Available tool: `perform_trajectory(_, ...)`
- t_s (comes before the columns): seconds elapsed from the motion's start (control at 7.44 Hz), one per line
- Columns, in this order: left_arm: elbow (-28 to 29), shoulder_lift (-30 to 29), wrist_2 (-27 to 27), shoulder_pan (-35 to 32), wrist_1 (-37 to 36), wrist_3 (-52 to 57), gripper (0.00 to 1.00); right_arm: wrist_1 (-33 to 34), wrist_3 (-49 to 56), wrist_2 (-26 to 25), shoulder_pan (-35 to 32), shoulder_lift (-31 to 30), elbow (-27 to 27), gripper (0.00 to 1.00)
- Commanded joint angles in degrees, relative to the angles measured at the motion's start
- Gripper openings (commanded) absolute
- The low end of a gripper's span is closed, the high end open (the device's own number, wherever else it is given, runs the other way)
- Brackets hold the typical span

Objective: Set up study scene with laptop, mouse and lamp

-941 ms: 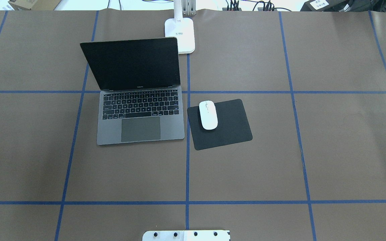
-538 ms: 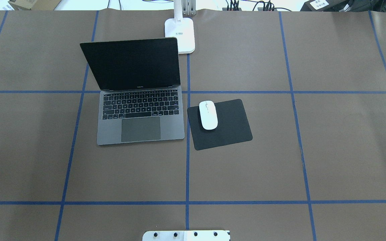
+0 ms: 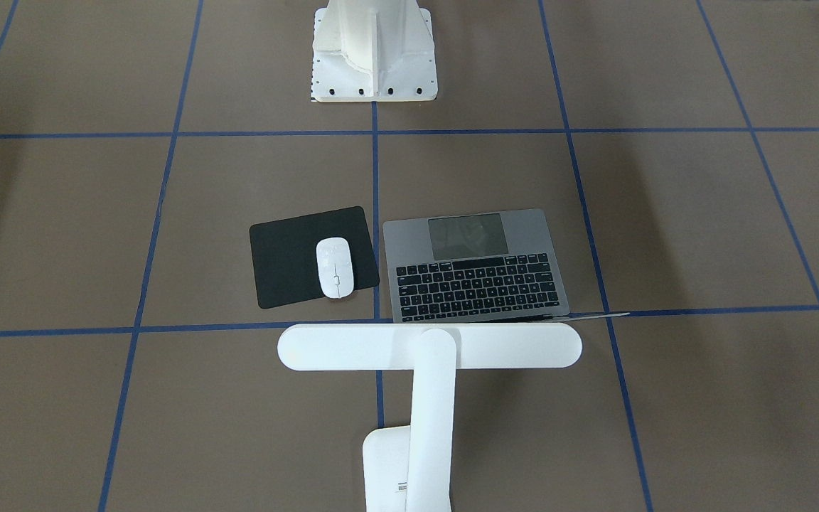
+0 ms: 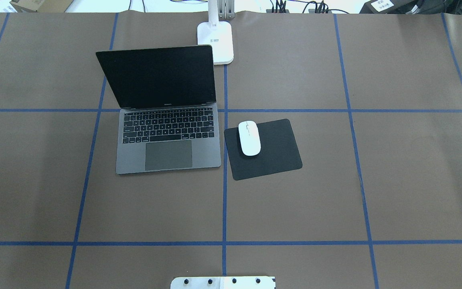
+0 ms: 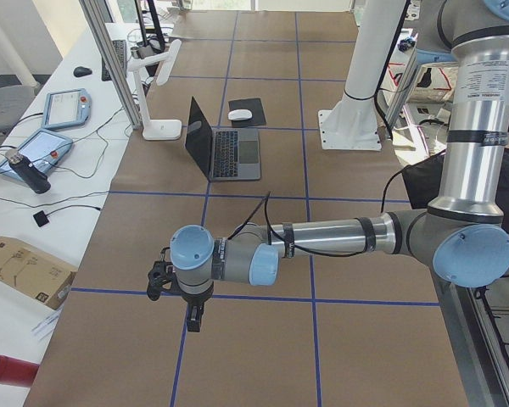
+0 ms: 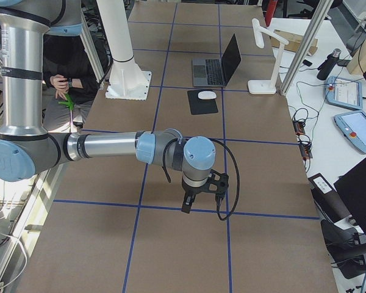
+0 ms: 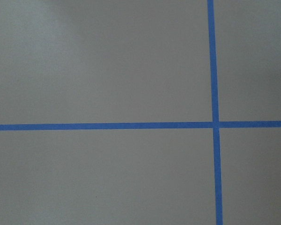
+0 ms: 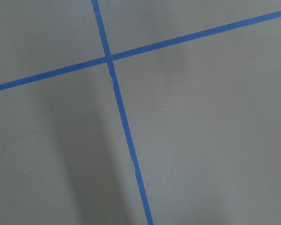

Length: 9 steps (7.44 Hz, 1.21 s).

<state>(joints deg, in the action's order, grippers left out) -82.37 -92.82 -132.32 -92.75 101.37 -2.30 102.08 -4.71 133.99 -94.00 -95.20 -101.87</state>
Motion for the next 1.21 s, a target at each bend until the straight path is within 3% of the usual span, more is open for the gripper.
perform_trajectory(0.0,-2.87,-0.08,0.22,1.77,-1.25,-0.77,0.99,-0.57,-2.39,-0.04,2.4,0.01,0.01,0.99)
perform_trajectory(0.54,-9.89,0.63,0.66,1.69,-10.12,-0.69,0.99,-2.68,-3.28,0.05,2.77,-0.25,1.06,0.99)
perform_trajectory(1.08,-10.0,2.29,0.66,1.78,-9.88,-0.42,0.99,-2.68,-3.37,0.4,2.77,-0.34,1.06,0.99)
